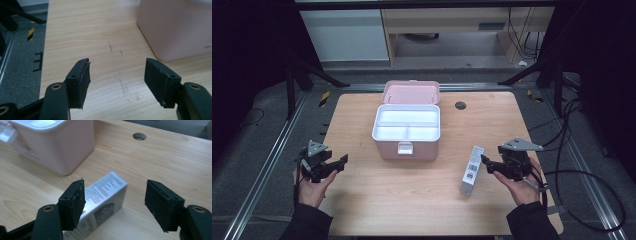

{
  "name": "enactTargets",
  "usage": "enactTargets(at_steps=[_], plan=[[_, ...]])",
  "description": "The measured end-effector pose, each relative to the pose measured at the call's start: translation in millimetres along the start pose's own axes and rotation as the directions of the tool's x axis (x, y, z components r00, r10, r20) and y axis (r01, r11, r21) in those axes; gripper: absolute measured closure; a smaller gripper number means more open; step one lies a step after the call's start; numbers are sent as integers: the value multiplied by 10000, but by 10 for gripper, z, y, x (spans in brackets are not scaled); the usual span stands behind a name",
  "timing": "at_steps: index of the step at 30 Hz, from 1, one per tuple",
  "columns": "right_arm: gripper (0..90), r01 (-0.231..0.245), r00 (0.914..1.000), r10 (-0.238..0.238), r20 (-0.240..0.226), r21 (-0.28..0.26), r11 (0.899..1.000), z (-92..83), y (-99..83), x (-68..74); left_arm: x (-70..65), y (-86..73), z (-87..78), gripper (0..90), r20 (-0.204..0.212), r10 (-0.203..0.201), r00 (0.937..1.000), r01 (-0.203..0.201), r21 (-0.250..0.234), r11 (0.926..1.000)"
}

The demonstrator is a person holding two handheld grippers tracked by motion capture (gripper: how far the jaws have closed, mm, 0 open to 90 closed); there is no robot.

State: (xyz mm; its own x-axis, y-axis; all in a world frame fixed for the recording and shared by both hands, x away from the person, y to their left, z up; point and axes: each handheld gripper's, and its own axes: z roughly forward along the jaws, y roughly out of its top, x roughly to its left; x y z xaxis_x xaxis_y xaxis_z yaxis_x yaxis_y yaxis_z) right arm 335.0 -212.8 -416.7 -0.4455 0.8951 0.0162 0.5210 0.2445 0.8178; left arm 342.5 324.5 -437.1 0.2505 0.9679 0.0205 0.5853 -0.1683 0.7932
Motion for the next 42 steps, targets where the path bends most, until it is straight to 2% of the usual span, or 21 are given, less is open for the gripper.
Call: enactTargets(at_steps=[2, 6, 8, 10, 16, 18, 21, 22, 23, 24, 26, 27, 31, 32, 35, 37, 42], plan=[[358, 196, 9996, -196, -189, -16, 9998, 43, 5, 104, 2, 12, -30, 353, -76, -99, 9999, 98, -237, 9997], [329, 285, 9995, -283, -131, 194, 9994, 102, -12, 171, 2, 5, -32, 353, -108, -135, 9998, 133, -250, 9996], [311, 117, 9999, -120, 32, 707, 9974, 201, -35, 220, -8, 0, -12, 353, -34, -105, 9999, 104, -122, 9999], [291, 31, 10000, -28, -43, 854, 9963, 263, -44, 244, -16, -5, 3, 352, 27, -46, 10000, 46, -47, 10000], [280, -107, 9999, 116, -70, 1114, 9937, 379, -85, 285, -27, -19, 38, 352, 209, -7, 9998, 4, 155, 9999], [258, -301, 9994, 316, -128, 1042, 9941, 407, -95, 289, -28, -20, 45, 352, 277, -14, 9996, 9, 182, 9998], [224, -417, 9989, 440, -153, 1277, 9909, 470, -100, 309, -31, -26, 57, 352, 316, 18, 9995, -28, 290, 9996], [270, -359, 9992, 377, -109, 1300, 9909, 509, -108, 330, -31, -29, 63, 352, 359, 33, 9994, -44, 316, 9995], [270, -359, 9992, 377, -109, 1300, 9909, 509, -108, 330, -33, -31, 68, 352, 366, 22, 9993, -33, 321, 9995], [312, -128, 9999, 140, -88, 1320, 9912, 525, -96, 338, -35, -32, 70, 353, 363, 23, 9993, -35, 322, 9995], [335, -127, 9999, 138, -72, 1325, 9911, 528, -86, 338, -33, -32, 71, 353, 402, 36, 9992, -50, 352, 9994], [386, -63, 9999, 74, -76, 1326, 9911, 537, -71, 319, -32, -33, 73, 353, 438, 29, 9990, -45, 381, 9993], [448, 56, 10000, -65, 60, 1377, 9905, 557, -61, 292, -33, -35, 78, 353, 483, 20, 9988, -40, 405, 9992], [472, 242, 9996, -258, 89, 1512, 9882, 563, -57, 270, -38, -36, 86, 353, 494, 15, 9988, -34, 388, 9992], [462, 274, 9995, -293, 100, 1549, 9875, 561, -52, 255, -40, -38, 92, 353, 530, 51, 9986, -74, 428, 9991], [436, 106, 9999, -94, -77, 1652, 9862, 567, -46, 241, -45, -40, 99, 353, 568, 59, 9984, -86, 474, 9988], [428, 114, 9998, -77, -179, 2180, 9759, 650, -77, 229, -50, -39, 107, 355, 617, 89, 9981, -122, 542, 9985]])
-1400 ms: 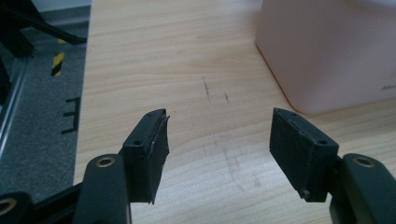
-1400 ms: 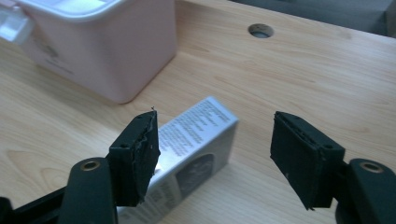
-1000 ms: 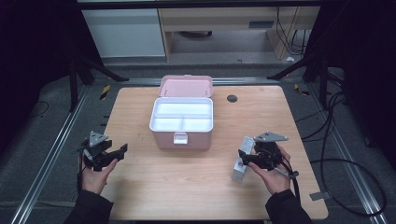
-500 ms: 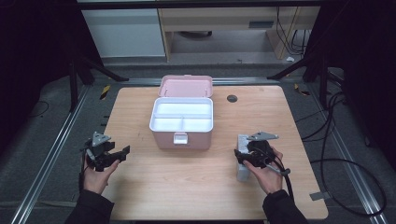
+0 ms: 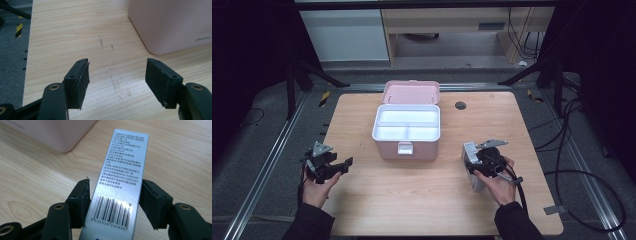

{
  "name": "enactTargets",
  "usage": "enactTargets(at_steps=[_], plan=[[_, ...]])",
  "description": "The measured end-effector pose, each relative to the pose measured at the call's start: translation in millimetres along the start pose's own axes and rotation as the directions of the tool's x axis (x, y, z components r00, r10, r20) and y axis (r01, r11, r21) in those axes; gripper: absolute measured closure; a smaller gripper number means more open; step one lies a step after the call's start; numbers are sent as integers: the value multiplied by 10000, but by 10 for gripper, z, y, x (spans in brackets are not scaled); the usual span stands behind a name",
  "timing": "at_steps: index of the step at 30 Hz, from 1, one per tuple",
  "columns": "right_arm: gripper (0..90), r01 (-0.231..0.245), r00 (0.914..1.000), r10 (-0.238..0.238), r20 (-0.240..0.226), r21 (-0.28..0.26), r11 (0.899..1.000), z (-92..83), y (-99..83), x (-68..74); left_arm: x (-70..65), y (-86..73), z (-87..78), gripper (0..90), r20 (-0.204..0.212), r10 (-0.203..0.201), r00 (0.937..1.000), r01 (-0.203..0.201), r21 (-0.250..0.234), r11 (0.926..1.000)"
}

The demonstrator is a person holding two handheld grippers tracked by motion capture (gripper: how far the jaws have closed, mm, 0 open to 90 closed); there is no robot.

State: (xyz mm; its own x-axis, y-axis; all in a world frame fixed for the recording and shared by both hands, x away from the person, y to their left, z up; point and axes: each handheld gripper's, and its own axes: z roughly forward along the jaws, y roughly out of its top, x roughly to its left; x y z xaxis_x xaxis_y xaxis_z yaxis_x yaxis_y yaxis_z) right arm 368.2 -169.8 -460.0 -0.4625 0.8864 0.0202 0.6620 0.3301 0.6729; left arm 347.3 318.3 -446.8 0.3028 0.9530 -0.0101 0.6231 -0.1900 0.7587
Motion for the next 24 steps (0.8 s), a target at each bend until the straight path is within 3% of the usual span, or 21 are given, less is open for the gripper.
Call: enactTargets(at_steps=[7, 13, 19, 24], plan=[[524, 359, 9986, -379, 366, 548, 9979, -9, -2, -15, -3, -3, 9, 359, 42, -33, 10000, 32, 78, 10000], [423, 241, 9986, -275, 446, 755, 9969, 37, -16, -40, -6, -7, 20, 359, 85, -12, 10000, 11, 146, 9999], [454, 147, 9989, -214, 407, 1585, 9873, 124, -12, -46, -14, -2, 24, 359, 162, -24, 9999, 21, 173, 9998], [469, 56, 9994, -122, 327, 1955, 9807, 164, -11, -64, -17, -5, 31, 359, 209, -12, 9998, 7, 236, 9997]])
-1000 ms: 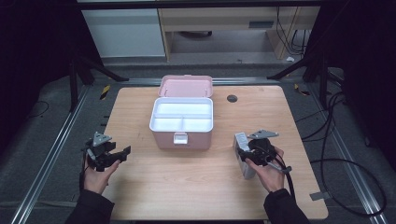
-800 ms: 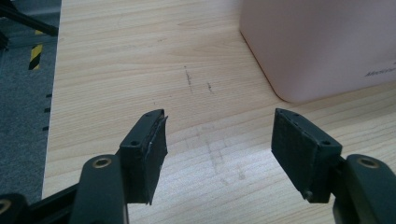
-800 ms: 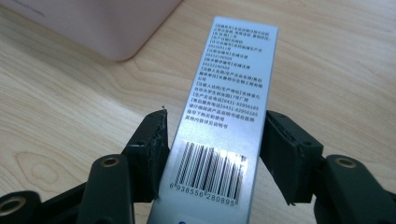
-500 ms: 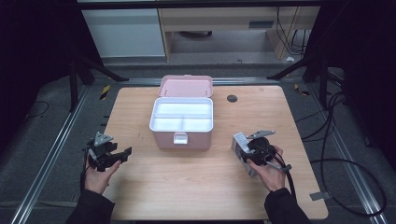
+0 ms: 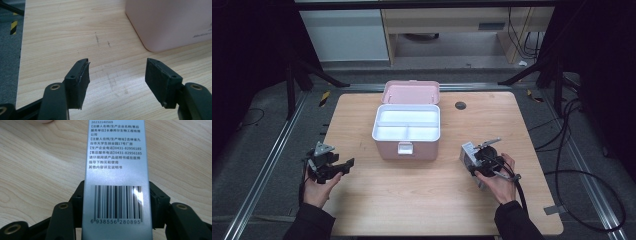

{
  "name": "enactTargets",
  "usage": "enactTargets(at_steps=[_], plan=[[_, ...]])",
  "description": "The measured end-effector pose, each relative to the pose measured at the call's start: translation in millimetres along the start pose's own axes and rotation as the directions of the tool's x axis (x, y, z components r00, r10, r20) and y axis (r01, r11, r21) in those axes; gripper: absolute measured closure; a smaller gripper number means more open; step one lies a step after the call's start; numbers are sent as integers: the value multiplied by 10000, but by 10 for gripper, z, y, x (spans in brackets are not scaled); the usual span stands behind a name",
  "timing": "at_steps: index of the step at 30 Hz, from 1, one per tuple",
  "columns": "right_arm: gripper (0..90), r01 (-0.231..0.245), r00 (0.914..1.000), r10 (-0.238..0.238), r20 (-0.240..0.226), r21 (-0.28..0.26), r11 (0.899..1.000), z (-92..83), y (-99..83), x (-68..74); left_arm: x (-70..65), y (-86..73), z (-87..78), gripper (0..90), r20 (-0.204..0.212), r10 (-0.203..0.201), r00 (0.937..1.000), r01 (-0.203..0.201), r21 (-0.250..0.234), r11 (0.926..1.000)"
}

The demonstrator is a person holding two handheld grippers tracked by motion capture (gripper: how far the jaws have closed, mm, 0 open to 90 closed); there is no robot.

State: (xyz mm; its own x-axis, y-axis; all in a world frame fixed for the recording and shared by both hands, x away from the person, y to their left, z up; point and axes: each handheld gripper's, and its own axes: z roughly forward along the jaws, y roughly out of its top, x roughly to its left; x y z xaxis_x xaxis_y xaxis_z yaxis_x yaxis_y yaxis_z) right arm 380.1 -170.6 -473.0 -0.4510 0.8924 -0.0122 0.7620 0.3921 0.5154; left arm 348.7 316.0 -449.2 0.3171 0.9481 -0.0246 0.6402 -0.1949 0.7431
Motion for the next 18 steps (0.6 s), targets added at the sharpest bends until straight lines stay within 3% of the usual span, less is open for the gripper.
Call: enactTargets(at_steps=[7, 11, 16, 17, 18], plan=[[562, 161, 9997, -166, 181, 282, 9995, 15, 12, -4, 4, -1, 3, 359, 87, -33, 10000, 33, 19, 10000], [570, 263, 9993, -274, 258, 428, 9987, -12, 9, -23, 7, 0, -2, 360, 151, -79, 9999, 79, 0, 10000], [569, 156, 9985, -167, 513, 223, 9996, -123, -33, -157, 22, -2, -22, 365, 190, -132, 9997, 135, -137, 9998], [569, -89, 9979, 83, 635, 83, 9999, -175, -72, -258, 26, -2, -28, 365, 205, -136, 9997, 139, -172, 9998], [569, -89, 9979, 83, 635, 83, 9999, -175, -72, -258, 29, -2, -34, 365, 212, -137, 9997, 141, -206, 9997]])
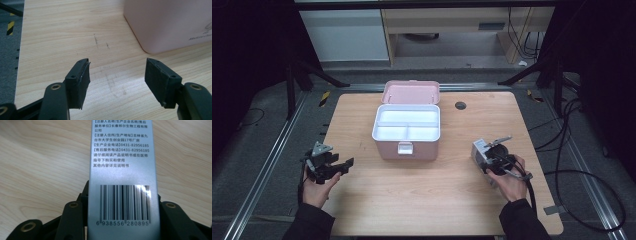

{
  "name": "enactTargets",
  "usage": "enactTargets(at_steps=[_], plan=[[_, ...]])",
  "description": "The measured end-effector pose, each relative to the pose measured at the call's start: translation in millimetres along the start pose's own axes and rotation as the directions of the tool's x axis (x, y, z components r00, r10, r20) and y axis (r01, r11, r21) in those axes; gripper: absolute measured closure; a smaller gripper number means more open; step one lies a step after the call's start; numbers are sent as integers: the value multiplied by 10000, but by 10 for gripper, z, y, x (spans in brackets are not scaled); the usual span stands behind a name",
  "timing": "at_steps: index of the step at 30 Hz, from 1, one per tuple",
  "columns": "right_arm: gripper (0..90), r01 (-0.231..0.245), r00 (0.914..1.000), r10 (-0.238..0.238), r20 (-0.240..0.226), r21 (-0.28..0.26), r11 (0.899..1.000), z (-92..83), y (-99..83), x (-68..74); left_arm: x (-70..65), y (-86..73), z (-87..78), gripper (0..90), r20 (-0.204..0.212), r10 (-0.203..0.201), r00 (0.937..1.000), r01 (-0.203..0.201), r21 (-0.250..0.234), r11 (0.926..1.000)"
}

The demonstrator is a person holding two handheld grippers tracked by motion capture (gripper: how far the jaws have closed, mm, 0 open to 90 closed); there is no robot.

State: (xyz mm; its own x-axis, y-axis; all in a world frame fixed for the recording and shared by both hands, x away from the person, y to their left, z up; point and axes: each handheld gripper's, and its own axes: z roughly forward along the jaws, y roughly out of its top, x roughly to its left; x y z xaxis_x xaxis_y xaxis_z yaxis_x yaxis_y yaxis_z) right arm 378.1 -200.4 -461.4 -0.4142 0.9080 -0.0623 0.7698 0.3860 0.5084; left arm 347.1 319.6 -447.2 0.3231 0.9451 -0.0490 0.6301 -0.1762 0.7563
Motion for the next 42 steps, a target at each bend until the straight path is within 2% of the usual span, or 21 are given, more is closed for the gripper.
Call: enactTargets(at_steps=[1, 6, 15, 17, 19, 21, 23, 25, 27, 28, 29, 31, 32, 33, 34, 35, 36, 37, 40, 41, 42], plan=[[568, -286, 9995, 287, 141, -53, 9996, -29, -43, -109, 2, 2, -7, 365, -16, 3, 10000, -4, -41, 10000], [564, -699, 9973, 698, 233, 9, 9976, -69, -141, -252, 0, 2, -16, 365, -2, 26, 10000, -26, -90, 10000], [546, -885, 9958, 876, 259, 389, 9953, -19, -301, -304, -13, 1, -10, 365, 164, 75, 9998, -73, -125, 9999], [531, -969, 9951, 962, 231, 279, 9949, -11, -314, -319, -21, 3, -7, 365, 182, 70, 9998, -68, -151, 9999], [458, -936, 9950, 930, 370, 158, 9955, -9, -316, -318, -28, 7, -6, 365, 225, 106, 9997, -102, -156, 9998], [450, -900, 9951, 895, 416, 95, 9959, -18, -316, -323, -35, 12, -10, 364, 280, 133, 9995, -128, -179, 9998], [419, -1002, 9938, 1022, 440, -460, 9939, -86, -292, -343, -47, 34, -14, 364, 381, 201, 9991, -193, -220, 9996], [400, -1041, 9933, 1072, 439, -682, 9922, -121, -278, -347, -52, 48, -17, 363, 382, 214, 9990, -205, -242, 9995], [390, -1026, 9930, 1090, 460, -1237, 9870, -196, -248, -358, -67, 82, -32, 363, 452, 275, 9986, -260, -342, 9991], [387, -939, 9934, 1042, 486, -1806, 9791, -276, -210, -370, -78, 108, -43, 366, 451, 367, 9983, -350, -386, 9986], [387, -939, 9934, 1042, 486, -1806, 9791, -276, -210, -370, -88, 135, -59, 366, 408, 449, 9982, -430, -472, 9980], [373, -882, 9940, 1004, 434, -2249, 9704, -350, -148, -370, -103, 202, -94, 372, 446, 562, 9974, -531, -682, 9963], [360, -780, 9955, 899, 314, -2717, 9592, -429, -55, -353, -109, 242, -113, 382, 431, 643, 9970, -609, -759, 9953], [362, -736, 9961, 845, 248, -2921, 9536, -471, -4, -338, -113, 287, -127, 389, 421, 673, 9968, -636, -852, 9943], [362, -736, 9961, 845, 248, -2921, 9536, -471, -4, -338, -115, 336, -137, 389, 446, 692, 9966, -648, -925, 9936], [360, -638, 9977, 673, -9, -3307, 9416, -540, 99, -289, -115, 387, -143, 409, 534, 659, 9964, -602, -1018, 9930], [360, -638, 9977, 673, -9, -3307, 9416, -540, 99, -289, -114, 439, -146, 409, 662, 650, 9957, -575, -1091, 9924], [356, -590, 9982, 603, -74, -3516, 9343, -567, 151, -261, -125, 500, -142, 419, 837, 647, 9944, -539, -1256, 9906], [353, -487, 9985, 338, -436, -4084, 9115, -640, 391, -153, -175, 631, -90, 429, 877, 923, 9919, -798, -1359, 9875], [353, -487, 9985, 338, -436, -4084, 9115, -640, 391, -153, -194, 677, -60, 429, 849, 985, 9915, -864, -1363, 9869], [354, -475, 9982, 278, -526, -4226, 9051, -647, 456, -122, -210, 720, -25, 432, 930, 1019, 9904, -883, -1401, 9862]])
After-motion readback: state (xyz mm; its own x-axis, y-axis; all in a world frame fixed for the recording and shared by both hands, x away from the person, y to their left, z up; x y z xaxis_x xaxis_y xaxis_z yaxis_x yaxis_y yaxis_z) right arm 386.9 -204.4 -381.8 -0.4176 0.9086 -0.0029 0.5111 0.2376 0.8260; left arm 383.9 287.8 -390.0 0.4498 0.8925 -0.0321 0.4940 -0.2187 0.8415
